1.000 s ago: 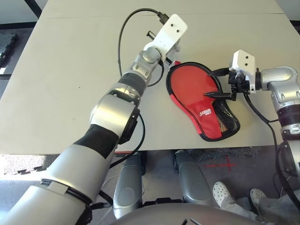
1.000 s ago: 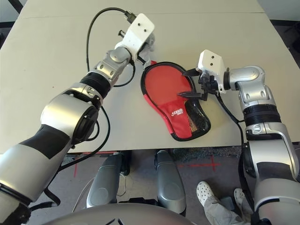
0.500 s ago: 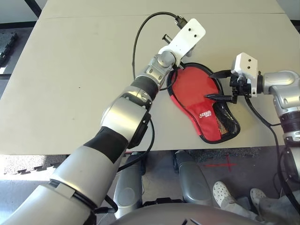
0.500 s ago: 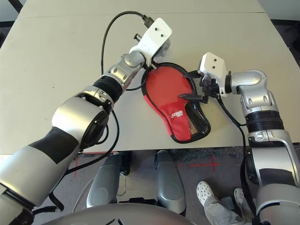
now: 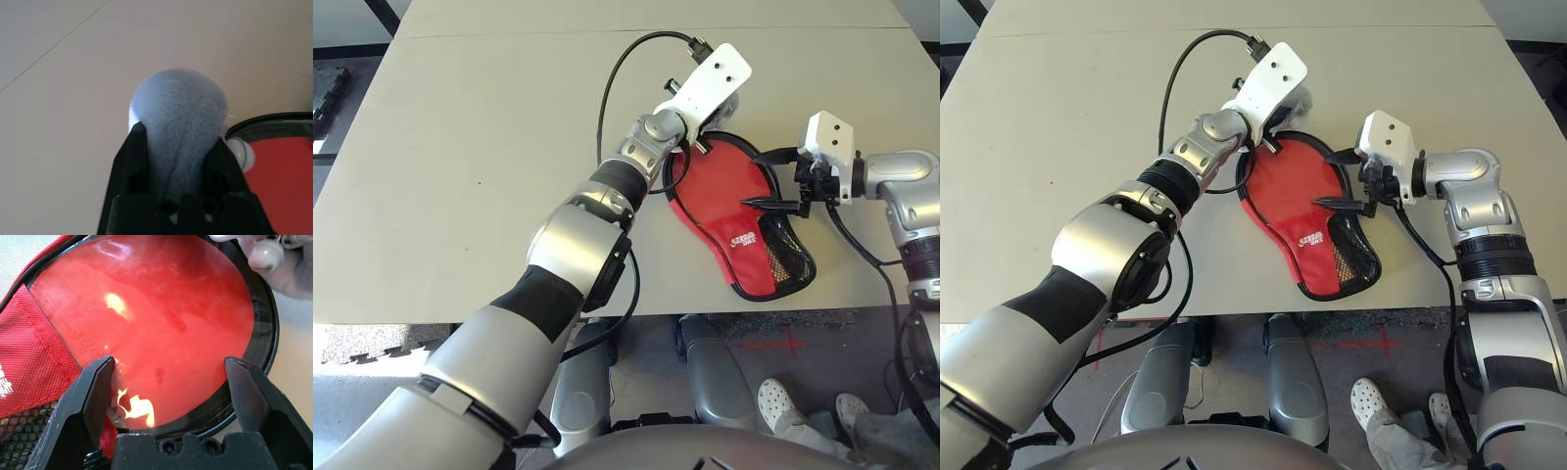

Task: Store the ping-pong paddle in its case and zip it.

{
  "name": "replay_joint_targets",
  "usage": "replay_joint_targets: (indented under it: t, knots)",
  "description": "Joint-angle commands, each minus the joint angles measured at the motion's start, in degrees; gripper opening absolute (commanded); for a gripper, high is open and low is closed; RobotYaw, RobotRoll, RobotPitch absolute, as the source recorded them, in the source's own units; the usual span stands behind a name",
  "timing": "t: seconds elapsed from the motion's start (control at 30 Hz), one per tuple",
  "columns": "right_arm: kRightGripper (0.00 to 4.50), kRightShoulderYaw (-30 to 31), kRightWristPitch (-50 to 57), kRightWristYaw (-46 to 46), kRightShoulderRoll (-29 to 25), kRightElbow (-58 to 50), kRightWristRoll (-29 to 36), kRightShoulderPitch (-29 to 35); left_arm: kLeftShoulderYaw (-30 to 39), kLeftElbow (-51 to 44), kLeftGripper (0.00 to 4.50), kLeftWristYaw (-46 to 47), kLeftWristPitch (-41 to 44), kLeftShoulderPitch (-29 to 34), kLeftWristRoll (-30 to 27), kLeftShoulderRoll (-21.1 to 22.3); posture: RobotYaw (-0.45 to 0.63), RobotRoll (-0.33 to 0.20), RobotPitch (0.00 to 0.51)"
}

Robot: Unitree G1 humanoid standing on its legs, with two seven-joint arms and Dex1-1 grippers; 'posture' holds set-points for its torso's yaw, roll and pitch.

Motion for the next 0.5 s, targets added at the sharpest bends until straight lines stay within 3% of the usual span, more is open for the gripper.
replay_joint_targets:
  t: [0.03, 0.17, 0.5]
  knots:
    - [4.50, 4.83, 0.53, 0.34, 1.53, 4.57, -3.41, 2.96, 0.38, -2.44, 2.95, -4.45, -2.28, -2.77, -1.51, -2.09, -0.11, 0.000, 0.290]
    - [4.50, 5.07, -0.40, 0.25, 2.16, 6.28, -3.81, 1.71, 1.88, -2.96, 4.41, -4.90, -2.93, -5.24, -2.55, -0.89, -0.10, 0.000, 0.279]
    - [4.50, 5.28, -2.63, -0.31, 3.24, 9.80, -4.49, -0.04, 2.28, -4.16, 4.48, -7.48, -3.17, -8.24, -2.70, 5.34, -0.06, 0.000, 0.265]
